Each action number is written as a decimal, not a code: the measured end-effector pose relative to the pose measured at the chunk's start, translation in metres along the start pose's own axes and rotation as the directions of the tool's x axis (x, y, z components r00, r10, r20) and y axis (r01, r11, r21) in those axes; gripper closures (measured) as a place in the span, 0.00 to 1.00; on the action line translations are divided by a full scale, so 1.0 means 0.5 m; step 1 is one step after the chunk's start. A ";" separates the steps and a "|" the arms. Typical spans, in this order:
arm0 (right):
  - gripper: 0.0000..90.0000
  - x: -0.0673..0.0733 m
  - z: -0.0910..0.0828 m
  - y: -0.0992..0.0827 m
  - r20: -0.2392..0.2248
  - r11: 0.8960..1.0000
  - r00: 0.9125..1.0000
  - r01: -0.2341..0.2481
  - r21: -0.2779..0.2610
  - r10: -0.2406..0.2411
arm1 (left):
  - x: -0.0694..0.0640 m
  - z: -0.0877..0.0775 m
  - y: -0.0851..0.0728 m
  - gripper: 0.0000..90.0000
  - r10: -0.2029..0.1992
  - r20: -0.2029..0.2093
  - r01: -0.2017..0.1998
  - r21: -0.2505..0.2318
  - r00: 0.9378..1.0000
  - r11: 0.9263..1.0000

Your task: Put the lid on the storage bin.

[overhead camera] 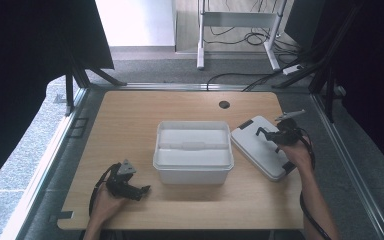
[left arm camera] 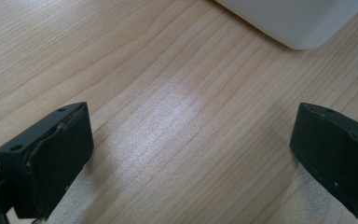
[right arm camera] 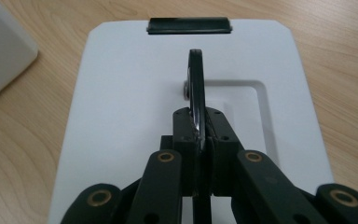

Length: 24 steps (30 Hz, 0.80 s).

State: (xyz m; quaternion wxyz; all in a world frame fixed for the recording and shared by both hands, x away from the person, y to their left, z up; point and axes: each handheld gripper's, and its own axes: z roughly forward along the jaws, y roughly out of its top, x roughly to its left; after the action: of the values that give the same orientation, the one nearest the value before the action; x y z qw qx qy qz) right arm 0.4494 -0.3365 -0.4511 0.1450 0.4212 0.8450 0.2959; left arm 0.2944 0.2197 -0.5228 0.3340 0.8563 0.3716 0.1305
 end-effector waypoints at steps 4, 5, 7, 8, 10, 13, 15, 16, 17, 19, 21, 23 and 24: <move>0.94 0.000 -0.017 -0.004 -0.023 1.000 1.000 -0.001 -0.008 0.001 | 0.001 0.001 0.000 0.00 -0.003 0.005 0.003 0.002 1.000 1.000; 0.94 0.002 -0.023 -0.003 -0.030 1.000 1.000 0.003 -0.015 -0.004 | 0.002 0.001 0.000 0.00 -0.004 0.007 0.004 0.002 1.000 1.000; 0.94 0.009 -0.046 0.004 -0.052 0.999 0.998 0.026 -0.026 -0.028 | 0.002 0.001 0.000 0.00 -0.003 0.008 0.003 0.003 1.000 1.000; 0.94 0.009 -0.046 0.004 -0.052 0.999 0.998 0.026 -0.026 -0.028 | 0.002 0.001 0.000 0.00 -0.003 0.008 0.003 0.003 1.000 1.000; 0.94 0.017 -0.067 0.013 -0.066 0.998 0.997 0.043 -0.038 -0.046 | 0.002 0.001 0.000 0.00 -0.004 0.009 0.004 0.003 1.000 1.000; 0.94 0.029 -0.098 0.026 -0.086 0.996 0.993 0.072 -0.055 -0.076 | 0.002 0.001 0.000 0.00 -0.004 0.009 0.004 0.004 1.000 1.000; 0.94 0.034 -0.113 0.033 -0.093 0.994 0.991 0.085 -0.064 -0.091 | 0.002 0.001 0.000 0.00 -0.004 0.010 0.004 0.004 1.000 1.000; 0.94 0.036 -0.122 0.036 -0.099 0.993 0.990 0.096 -0.070 -0.103 | 0.002 0.001 0.000 0.00 -0.004 0.010 0.004 0.004 1.000 1.000; 0.94 0.039 -0.131 0.040 -0.105 0.992 0.988 0.102 -0.074 -0.109 | 0.002 0.001 0.000 0.00 -0.004 0.010 0.004 0.003 1.000 1.000; 0.94 0.044 -0.151 0.048 -0.115 0.990 0.985 0.117 -0.081 -0.126 | 0.002 0.001 0.000 0.00 -0.004 0.010 0.004 0.004 1.000 1.000; 0.94 0.048 -0.166 0.055 -0.115 0.987 0.983 0.135 -0.084 -0.144 | 0.002 0.001 0.000 0.00 -0.004 0.009 0.004 0.004 1.000 1.000; 0.94 0.050 -0.185 0.063 -0.116 0.986 0.981 0.145 -0.089 -0.154 | 0.002 0.001 0.000 0.00 -0.003 0.010 0.003 0.004 1.000 1.000; 0.94 0.051 -0.193 0.066 -0.114 0.984 0.980 0.154 -0.089 -0.164 | 0.002 0.001 0.000 0.00 -0.003 0.010 0.003 0.004 1.000 1.000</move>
State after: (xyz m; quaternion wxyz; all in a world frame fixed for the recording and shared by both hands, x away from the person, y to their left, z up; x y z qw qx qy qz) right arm 0.4071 -0.3372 -0.3546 0.1334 0.3274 0.8708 0.3418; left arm 0.2955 0.2202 -0.5231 0.3342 0.8570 0.3717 0.1250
